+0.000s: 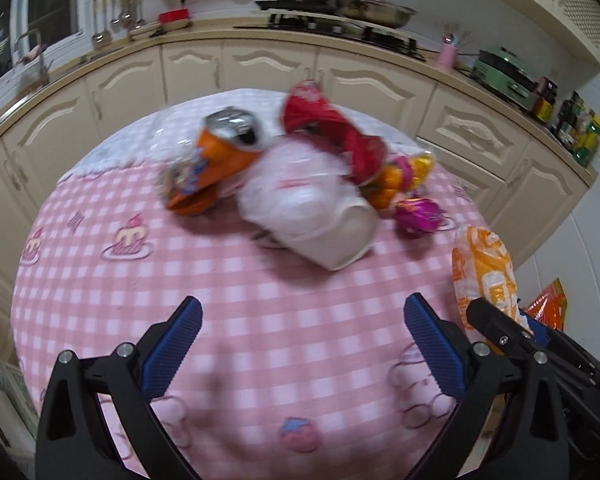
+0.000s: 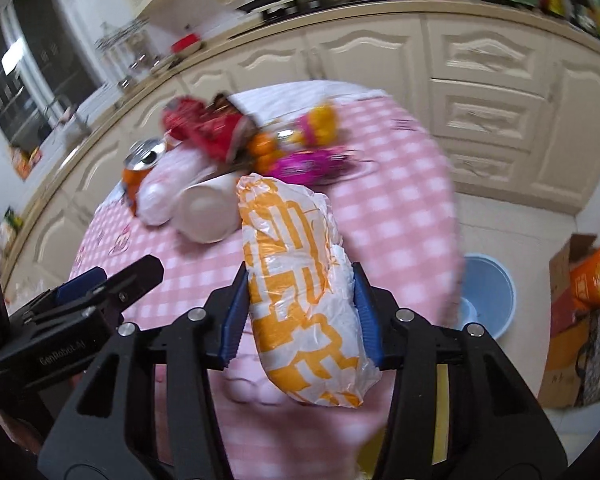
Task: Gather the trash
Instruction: 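Grasp the orange-printed snack bag with the right gripper while the left gripper approaches the magenta wrapper, then grasp the magenta wrapper with the left gripper while the right gripper carries the snack bag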
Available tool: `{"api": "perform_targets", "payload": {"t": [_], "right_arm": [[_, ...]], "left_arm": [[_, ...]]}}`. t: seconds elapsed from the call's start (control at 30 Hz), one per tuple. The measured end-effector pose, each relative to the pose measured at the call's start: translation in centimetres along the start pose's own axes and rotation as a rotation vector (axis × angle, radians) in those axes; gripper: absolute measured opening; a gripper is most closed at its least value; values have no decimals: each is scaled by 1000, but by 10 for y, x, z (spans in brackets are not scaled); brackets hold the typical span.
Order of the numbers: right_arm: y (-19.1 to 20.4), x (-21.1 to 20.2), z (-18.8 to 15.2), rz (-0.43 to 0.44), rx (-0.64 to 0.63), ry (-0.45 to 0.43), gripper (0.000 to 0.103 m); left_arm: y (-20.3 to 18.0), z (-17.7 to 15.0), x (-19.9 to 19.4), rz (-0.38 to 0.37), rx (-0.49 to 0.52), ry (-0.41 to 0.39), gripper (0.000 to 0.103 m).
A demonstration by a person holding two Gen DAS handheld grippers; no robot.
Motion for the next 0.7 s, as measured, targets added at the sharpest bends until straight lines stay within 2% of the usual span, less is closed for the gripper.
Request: {"api": "perform_targets", "payload": {"t": [0.2,0.33,0.57,0.63,0.7], "right_arm": [[-51,-24,7,-46,98,-62,49],[-73,-33,13,-67,130,-96,49],[-102,-33,26,-41,156,-126,49],[-107,-30,29,-34,161,-123,49],[-112,-26,32,-26,165,-115,49]], "left_arm": [[-60,11,9,-120,77,31,99],[-92,25,20,-130,104,41,99],[-117,46,47,-137,110,63,98],[-120,49,55,-128,113,71,94],[-119,50,65,-89,118,85,77]]}}
Point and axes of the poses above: each gripper's, at about its wrist camera, not at the fingertips, and x roughly the way its jaws point, y to its left, z to its top, the point moved 5 cm from there along x, roughly the way its jaws point, and after that the axes turned 8 degrees about z, right-handed, at the moved point
